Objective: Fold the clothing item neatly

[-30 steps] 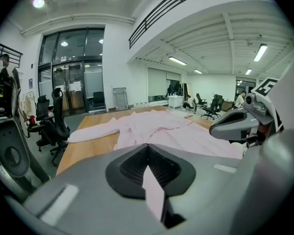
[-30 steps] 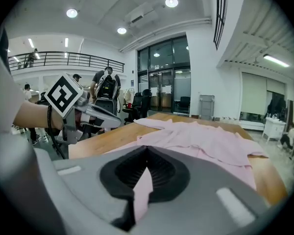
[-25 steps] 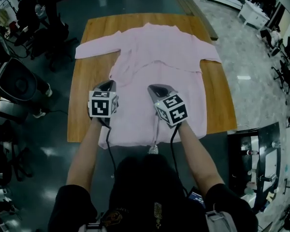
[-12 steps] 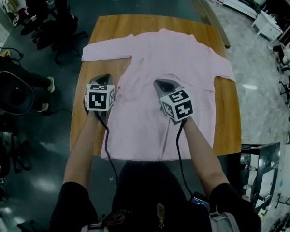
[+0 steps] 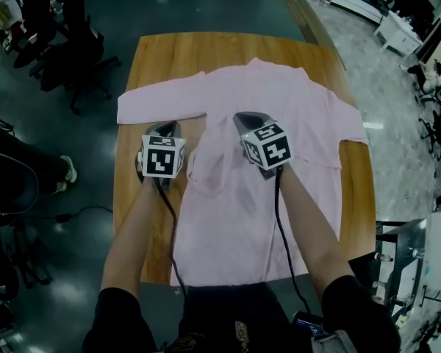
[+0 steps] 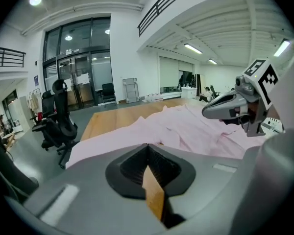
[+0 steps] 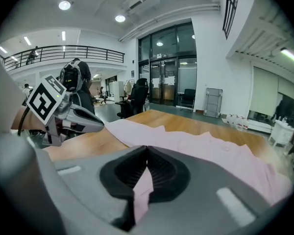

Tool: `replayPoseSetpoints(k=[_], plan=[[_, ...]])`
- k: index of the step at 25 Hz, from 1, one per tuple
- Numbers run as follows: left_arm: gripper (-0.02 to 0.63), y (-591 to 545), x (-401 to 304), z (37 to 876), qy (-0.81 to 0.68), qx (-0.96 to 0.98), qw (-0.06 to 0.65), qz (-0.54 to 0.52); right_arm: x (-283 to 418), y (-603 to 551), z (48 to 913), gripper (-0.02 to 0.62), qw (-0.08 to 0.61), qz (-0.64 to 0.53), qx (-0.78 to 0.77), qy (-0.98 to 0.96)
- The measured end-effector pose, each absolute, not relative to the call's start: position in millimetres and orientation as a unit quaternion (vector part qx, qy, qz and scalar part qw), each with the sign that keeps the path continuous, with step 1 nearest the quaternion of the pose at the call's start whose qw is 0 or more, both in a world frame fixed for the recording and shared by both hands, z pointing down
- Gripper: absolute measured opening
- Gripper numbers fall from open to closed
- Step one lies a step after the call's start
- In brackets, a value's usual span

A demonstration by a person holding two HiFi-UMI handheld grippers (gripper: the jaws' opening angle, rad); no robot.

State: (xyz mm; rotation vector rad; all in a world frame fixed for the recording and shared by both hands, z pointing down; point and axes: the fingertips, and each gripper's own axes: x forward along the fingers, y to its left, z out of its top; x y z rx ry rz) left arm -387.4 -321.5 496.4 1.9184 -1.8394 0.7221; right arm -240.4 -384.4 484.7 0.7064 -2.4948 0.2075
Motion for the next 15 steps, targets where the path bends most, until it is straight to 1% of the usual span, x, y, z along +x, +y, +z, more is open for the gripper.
replayPoseSetpoints(k=[3, 5, 8, 9, 12, 15], plan=[[0.008, -347, -391, 510, -0.645, 0.692, 0.196, 0.258, -255, -418, 511, 0.003, 0.291, 0.080, 0.273, -0.914], [0.008, -359, -392, 517, -0.639, 0.697, 0.197, 0.258, -261, -438, 528, 0.014, 0.308, 0.083, 0.280, -0.905], [0.008, -374, -395, 523, -0.633, 0.703, 0.202, 0.254, -270, -466, 548, 0.019, 0.319, 0.097, 0.297, -0.895], [0.008, -378, -397, 525, -0.632, 0.704, 0.202, 0.254, -272, -473, 554, 0.026, 0.323, 0.101, 0.301, -0.891], [0.008, -388, -397, 531, -0.628, 0.706, 0.204, 0.254, -276, -489, 574, 0.083, 0.344, 0.110, 0.313, -0.878], [0.008, -395, -397, 534, -0.625, 0.711, 0.209, 0.247, -277, -496, 593, 0.086, 0.375, 0.121, 0.314, -0.864]])
